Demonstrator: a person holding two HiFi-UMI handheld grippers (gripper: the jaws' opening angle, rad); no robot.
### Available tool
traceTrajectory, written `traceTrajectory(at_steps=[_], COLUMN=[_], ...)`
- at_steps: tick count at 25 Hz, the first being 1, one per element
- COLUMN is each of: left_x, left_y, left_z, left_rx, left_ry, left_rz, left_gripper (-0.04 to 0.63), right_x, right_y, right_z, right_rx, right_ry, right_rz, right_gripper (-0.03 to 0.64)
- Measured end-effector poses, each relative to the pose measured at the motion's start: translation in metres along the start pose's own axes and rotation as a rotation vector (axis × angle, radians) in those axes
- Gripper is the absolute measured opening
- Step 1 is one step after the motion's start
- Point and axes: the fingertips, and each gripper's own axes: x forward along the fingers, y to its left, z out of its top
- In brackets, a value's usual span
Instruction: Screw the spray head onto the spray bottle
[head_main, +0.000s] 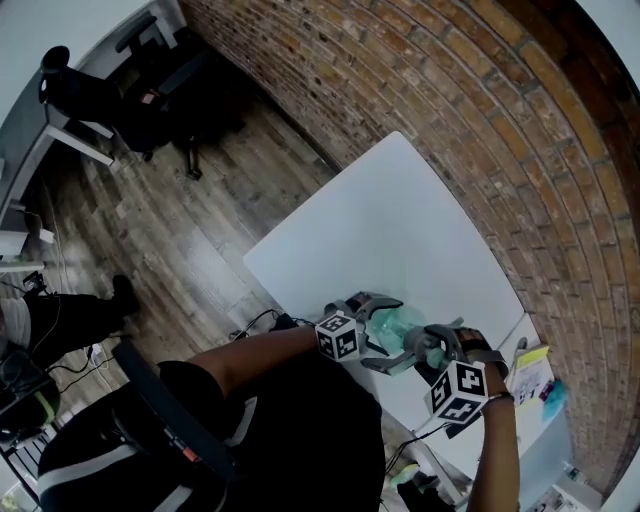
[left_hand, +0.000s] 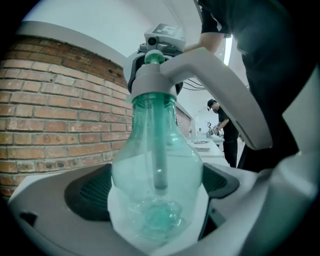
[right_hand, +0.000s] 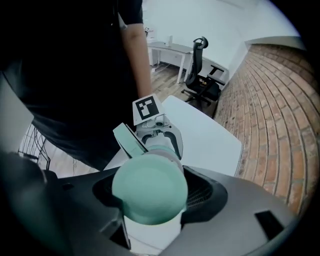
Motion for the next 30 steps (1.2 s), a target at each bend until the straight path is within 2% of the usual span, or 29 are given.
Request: traceTrajectory(at_steps=[9,13,17,20,25,30], left_x=[-0.003,0.001,0.001,0.002,0.001,0.002], left_y=[-0.003,-0.004,-0.006,-0.006,-0.005,-0.004], left_z=[0.001,-0.009,-0.017,-0.018,-0.022,-0.021], left_rx=[-0.018,0.016,-0.038,-0.027,0.001,-0.021], left_ry=[-0.066,-0.041,-0.023,-0.032,-0.031,-0.035], left_rz=[-0.025,-0.033,-0.058,-0.06,-0.061,-0.052], left_gripper=[0.561,0.563,0.561,0.561,0.554,0.554], right_x=[-0.002,-0.002,-0.003,-0.004,-0.004,-0.005], right_y=[-0.001,-0.003,-0.003,-0.003,-0.007,-0.01], right_z=[0.005,0.004,0.003,0.003,0.003,0.001], right_rx=[0.223,0.29,0.32,0.359,0.498,0.564], right_ry=[-0.11,-0.137,-0.142,-0.146,-0.179,-0.203], right_rz=[-0.038,-0.067,-0.074,-0.08,-0.109,-0.13], right_gripper=[0.288,0.288,0.288,0.288,0.288,0.288])
